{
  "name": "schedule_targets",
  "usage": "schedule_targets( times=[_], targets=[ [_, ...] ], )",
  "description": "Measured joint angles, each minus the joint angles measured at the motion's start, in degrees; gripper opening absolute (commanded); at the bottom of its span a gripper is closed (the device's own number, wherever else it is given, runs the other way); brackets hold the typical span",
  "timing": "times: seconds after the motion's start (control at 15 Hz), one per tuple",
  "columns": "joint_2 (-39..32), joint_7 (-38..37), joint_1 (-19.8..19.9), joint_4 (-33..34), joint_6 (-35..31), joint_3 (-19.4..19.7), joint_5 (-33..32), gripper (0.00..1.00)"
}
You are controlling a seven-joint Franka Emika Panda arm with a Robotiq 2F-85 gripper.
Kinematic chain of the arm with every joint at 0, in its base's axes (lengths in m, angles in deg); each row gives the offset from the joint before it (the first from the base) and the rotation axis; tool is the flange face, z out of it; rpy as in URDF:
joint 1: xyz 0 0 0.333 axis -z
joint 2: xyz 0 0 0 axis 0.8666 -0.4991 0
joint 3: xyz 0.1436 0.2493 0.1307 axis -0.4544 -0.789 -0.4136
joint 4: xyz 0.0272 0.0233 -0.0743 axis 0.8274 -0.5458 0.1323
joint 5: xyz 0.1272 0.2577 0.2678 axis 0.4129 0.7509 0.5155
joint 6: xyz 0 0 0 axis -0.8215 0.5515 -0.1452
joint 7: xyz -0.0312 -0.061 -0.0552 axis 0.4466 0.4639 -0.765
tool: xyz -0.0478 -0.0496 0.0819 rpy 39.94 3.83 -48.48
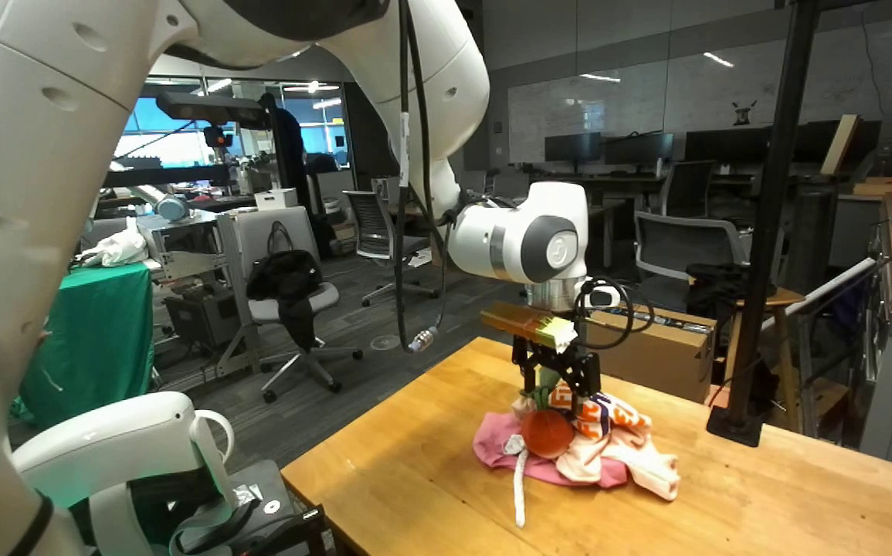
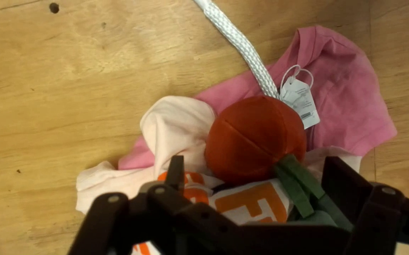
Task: Move all the objects in the middle of the table to the right
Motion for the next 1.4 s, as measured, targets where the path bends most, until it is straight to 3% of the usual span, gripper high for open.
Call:
schedule_targets(
  times=[0.4,0.8,1.07,1.4],
  targets=[
    [-1.92,6.74,1.74,0.81,0.98,-1.41,5.74,1.0],
    [-2.37,15.11,2.64,0.6,4.09,-3.82,6.46,1.0],
    [-2.91,15.95,1.05,0.35,3.09,-3.43,2.71,1.0],
    [-4.75,12.66,-2.48,0.36,-1.47,0.44,-6.27,1.0]
  ],
)
